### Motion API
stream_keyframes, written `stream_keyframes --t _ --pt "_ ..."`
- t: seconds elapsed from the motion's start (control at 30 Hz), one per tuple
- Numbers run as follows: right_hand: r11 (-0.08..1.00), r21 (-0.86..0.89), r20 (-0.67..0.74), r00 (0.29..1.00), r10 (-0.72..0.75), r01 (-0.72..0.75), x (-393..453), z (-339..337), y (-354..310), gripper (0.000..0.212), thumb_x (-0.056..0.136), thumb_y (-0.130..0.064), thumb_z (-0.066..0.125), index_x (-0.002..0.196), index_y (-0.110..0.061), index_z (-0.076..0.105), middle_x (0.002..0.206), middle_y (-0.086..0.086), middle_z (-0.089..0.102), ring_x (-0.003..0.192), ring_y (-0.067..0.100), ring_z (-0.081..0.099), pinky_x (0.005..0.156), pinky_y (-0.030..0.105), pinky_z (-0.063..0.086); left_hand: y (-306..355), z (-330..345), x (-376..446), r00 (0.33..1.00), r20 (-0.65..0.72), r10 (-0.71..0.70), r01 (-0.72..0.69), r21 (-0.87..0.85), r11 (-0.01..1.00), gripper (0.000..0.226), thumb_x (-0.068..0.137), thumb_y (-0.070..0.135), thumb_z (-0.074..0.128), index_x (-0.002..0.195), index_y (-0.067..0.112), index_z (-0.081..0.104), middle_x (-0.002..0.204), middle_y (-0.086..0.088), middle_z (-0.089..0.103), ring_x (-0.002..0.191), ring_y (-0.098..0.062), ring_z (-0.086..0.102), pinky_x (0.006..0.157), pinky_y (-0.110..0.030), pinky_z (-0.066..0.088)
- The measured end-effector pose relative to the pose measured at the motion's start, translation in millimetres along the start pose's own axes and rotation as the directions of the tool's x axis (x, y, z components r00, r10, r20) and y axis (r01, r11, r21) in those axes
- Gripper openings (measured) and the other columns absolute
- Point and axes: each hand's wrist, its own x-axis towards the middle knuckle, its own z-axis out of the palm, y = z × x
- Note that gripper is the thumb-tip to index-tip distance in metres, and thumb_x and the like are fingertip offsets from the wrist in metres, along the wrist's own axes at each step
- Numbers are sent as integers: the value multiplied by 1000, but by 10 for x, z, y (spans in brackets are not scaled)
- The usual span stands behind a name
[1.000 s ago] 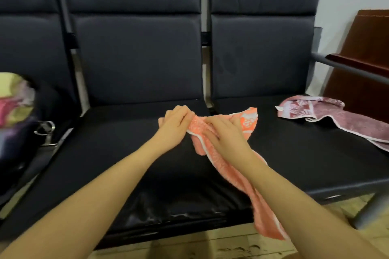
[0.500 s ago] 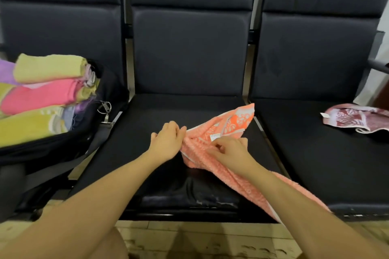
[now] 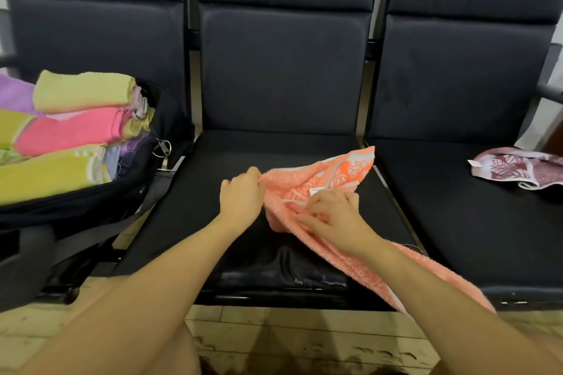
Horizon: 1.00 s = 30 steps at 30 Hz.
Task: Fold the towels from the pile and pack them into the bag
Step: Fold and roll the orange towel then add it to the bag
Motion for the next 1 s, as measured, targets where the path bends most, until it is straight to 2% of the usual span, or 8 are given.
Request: stream_keyframes --t 0.13,0.27,0.33,0.43,0.5,0.63,0.8,1.0 --pt "987 37 -137 978 159 -155 0 131 -10 14 87 -43 63 87 -32 55 98 -15 53 100 7 44 85 26 14 -144 68 -143 992 125 36 -40 30 999 29 98 32 47 118 11 45 93 -5 67 92 -28 62 84 -33 35" --pt "935 -65 -79 936 343 -348 60 217 -2 52 90 -57 51 129 -24 49 123 -10 48 120 14 38 82 24 9 -185 51 -209 997 41 71 -64 -153 986 31 96 23 52 121 11 38 67 4 54 66 -24 54 84 -36 41" --pt "920 -107 -92 925 368 -376 94 250 -6 35 95 -50 44 109 -22 61 102 -5 61 107 19 48 77 30 13 -169 37 -219 998 39 55 -41 -298 954 24 96 21 53 115 14 40 64 4 51 67 -24 56 83 -39 43" --pt "933 -114 -117 937 329 -341 144 221 -47 34 96 -35 52 63 -24 52 63 -9 47 77 17 50 67 34 13 -146 28 -206 999 37 20 -2 -438 899 12 97 20 51 107 21 45 71 1 55 70 -22 57 77 -36 44" --pt "957 -8 -160 945 286 -291 184 139 -65 29 96 -29 55 68 -22 55 64 -10 51 70 14 51 74 31 23 -121 0 -169 1000 -5 -7 4 -459 888 7 97 20 50 103 21 53 80 2 56 76 -20 57 75 -32 45" --pt "946 192 -315 896 312 -261 281 -196 -204 24 96 -27 52 80 -11 61 67 2 60 64 18 55 64 36 43 -10 -222 -41 988 -153 13 -69 -374 925 18 99 17 45 103 12 62 103 -3 58 90 -20 57 87 -37 46" --pt "874 467 -504 773 386 -131 505 -807 -483 2 92 -18 60 93 -17 59 60 -3 55 54 -1 50 57 7 40 71 -686 200 962 -272 -31 -82 -392 916 19 101 21 41 101 13 57 98 -3 63 89 -23 58 83 -42 45" --pt "754 657 -582 637 505 3 872 -1461 -831 6 90 -16 63 94 -12 62 69 -7 58 56 -2 54 54 10 43 296 -1378 461 908 -411 -82 -197 -592 782 14 96 14 46 91 19 58 79 15 56 71 2 51 61 -10 36"
